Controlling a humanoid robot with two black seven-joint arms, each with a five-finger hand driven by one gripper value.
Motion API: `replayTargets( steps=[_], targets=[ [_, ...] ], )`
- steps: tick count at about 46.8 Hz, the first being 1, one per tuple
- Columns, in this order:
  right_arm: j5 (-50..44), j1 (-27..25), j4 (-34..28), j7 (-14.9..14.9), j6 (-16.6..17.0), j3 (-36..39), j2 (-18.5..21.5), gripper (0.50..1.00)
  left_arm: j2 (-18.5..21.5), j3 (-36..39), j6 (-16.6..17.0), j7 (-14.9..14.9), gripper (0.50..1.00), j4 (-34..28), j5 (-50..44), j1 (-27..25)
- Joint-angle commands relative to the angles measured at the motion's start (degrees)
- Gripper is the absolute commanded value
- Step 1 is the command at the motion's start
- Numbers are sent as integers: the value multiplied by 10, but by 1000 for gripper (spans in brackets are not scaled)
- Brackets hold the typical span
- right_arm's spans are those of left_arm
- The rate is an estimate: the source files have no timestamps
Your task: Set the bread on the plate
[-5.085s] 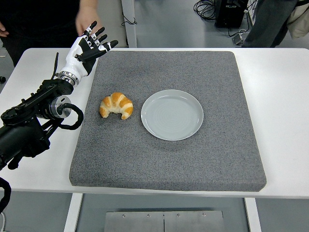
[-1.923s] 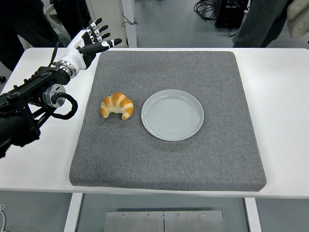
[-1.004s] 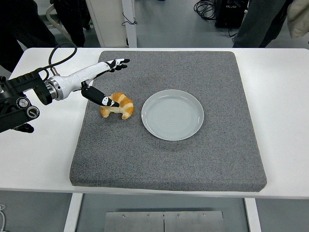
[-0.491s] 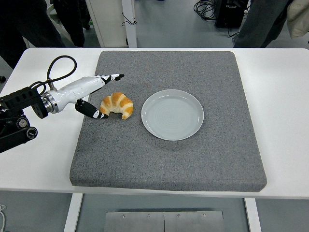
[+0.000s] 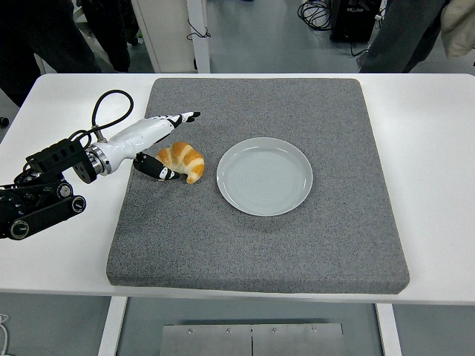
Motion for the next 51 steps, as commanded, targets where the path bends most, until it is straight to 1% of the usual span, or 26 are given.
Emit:
replayTargets(
  steps=[1,7,14,19,25,30,36,39,41,43,45,47,50,51],
  targets=[
    [0,0,0,0,0,0,0,1000,-9,0,0,0,940,5,-4,0],
    [0,0,0,0,0,0,0,1000,-18,2,0,-1,939,18,-11,1],
    [0,0,0,0,0,0,0,1000,-27,2,0,-8,934,38,-11,8],
    [0,0,0,0,0,0,0,1000,-40,2,0,-13,930,50,-11,9],
    [0,0,0,0,0,0,0,1000,-54,1,0,-21,918,74,-14,11],
    [0,0,0,0,0,0,0,1000,-59,2,0,-33,901,83,-30,11],
    [0,0,0,0,0,0,0,1000,-60,3,-2,-34,837,85,-46,11],
    [0,0,0,0,0,0,0,1000,-59,3,-4,-34,778,85,-53,13],
    [0,0,0,0,0,0,0,1000,-60,3,-6,-34,749,85,-58,13],
    [0,1,0,0,0,0,0,1000,-59,4,-8,-34,701,86,-62,13],
    [1,1,0,0,0,0,0,1000,-59,4,-8,-34,636,86,-64,14],
    [0,1,0,0,0,0,0,1000,-59,5,-9,-33,593,86,-64,15],
    [0,1,0,0,0,0,0,1000,-60,5,-10,-34,506,90,-63,15],
    [0,1,0,0,0,0,0,1000,-59,6,-10,-34,500,90,-63,15]
  ],
)
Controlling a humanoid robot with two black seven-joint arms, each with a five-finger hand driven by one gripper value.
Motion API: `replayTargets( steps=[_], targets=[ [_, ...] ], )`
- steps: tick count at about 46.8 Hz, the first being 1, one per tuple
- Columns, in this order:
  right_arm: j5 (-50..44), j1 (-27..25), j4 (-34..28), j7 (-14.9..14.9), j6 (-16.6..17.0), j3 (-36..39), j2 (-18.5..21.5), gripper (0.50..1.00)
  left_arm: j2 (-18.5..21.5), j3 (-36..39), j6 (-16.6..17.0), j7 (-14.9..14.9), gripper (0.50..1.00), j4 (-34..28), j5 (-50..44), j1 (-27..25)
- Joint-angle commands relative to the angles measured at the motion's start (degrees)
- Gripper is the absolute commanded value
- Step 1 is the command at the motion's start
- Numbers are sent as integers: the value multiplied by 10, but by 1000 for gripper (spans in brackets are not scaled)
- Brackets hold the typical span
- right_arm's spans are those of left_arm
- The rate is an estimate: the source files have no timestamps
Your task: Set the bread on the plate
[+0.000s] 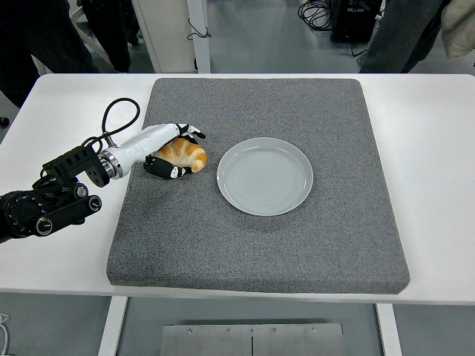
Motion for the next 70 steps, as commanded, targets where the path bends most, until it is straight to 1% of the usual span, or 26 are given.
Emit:
replayTargets(
  steps=[1,7,15,19,32,38,42,47,53,55,64,70],
  targets=[
    [0,0,0,0,0,0,0,1000,-1,1,-2,0,500,2,1,0],
    [1,0,0,0,0,0,0,1000,0,1,-2,-2,500,3,2,-3],
    [0,0,0,0,0,0,0,1000,4,0,-1,-12,500,2,4,-11],
    [0,0,0,0,0,0,0,1000,5,0,-1,-12,500,2,9,-22],
    [0,0,0,0,0,0,0,1000,33,3,-4,-12,500,2,14,-85],
    [0,0,0,0,0,0,0,1000,43,50,-11,-13,500,2,10,-140],
    [0,0,0,0,0,0,0,1000,48,65,-12,-13,500,2,6,-166],
    [0,0,0,0,0,0,0,1000,49,66,-25,-13,500,2,2,-194],
    [0,0,0,0,0,0,0,1000,51,64,-50,-12,500,2,-1,-227],
    [0,0,0,0,0,0,0,1000,51,64,-53,-12,500,2,-2,-238],
    [0,1,0,0,0,0,0,1000,51,64,-61,-11,500,2,-15,-272],
    [0,0,0,0,0,0,0,1000,50,63,-60,-10,500,3,-17,-275]
  ],
)
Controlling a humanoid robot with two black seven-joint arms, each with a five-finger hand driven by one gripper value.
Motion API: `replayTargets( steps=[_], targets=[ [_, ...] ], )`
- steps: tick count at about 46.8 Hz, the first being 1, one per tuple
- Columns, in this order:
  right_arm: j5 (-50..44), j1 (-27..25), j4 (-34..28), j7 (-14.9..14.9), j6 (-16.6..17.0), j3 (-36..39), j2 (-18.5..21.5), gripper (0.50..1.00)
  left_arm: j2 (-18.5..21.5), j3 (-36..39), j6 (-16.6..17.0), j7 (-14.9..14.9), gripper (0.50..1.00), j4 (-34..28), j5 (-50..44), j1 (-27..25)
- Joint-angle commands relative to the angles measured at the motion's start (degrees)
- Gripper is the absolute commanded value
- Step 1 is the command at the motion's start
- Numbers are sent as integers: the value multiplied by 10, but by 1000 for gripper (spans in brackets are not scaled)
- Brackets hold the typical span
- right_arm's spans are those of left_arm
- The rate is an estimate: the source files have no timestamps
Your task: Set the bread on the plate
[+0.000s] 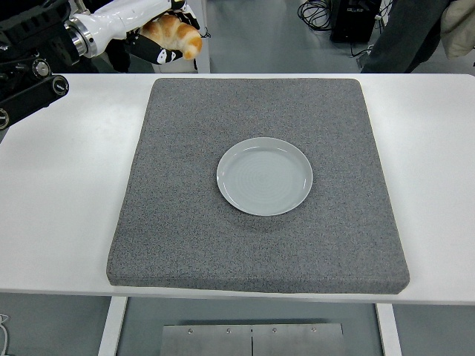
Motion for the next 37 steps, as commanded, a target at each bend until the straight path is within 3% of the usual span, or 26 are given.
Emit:
replayTargets(
  steps=[1,16,37],
  targets=[
    [0,0,0,0,0,0,0,1000,-1,0,0,1,500,0,0,-1],
    [0,0,0,0,0,0,0,1000,-12,1,3,0,500,0,2,7],
    [0,0,0,0,0,0,0,1000,-146,0,22,-3,500,24,2,1]
  ],
)
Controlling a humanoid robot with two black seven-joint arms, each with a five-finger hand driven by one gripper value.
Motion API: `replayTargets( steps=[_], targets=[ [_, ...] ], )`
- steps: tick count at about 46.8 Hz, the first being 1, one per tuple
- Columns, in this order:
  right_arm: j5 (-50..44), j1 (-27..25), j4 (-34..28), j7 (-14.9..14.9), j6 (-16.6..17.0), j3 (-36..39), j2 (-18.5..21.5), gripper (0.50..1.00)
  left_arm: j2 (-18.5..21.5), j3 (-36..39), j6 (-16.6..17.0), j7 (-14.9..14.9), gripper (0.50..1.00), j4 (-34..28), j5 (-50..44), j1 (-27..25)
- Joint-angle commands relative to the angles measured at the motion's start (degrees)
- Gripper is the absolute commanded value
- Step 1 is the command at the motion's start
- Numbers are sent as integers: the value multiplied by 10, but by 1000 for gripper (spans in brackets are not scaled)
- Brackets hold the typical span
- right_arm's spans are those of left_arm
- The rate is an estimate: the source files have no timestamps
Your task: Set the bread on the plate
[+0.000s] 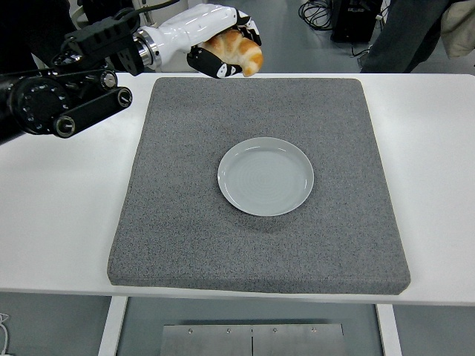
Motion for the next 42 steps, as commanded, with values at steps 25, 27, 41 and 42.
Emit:
replayTargets(
  steps=[25,27,41,42],
  targets=[
    [0,0,0,0,0,0,0,1000,-69,33,56,-66,500,0,15,63],
    [1,0,0,0,0,0,0,1000,-69,48,73,-70,500,-1,17,69],
    [0,0,0,0,1,0,0,1000,-69,89,117,-87,500,2,18,118],
    [0,0,0,0,1,0,0,1000,-69,89,118,-88,500,3,18,120]
  ],
)
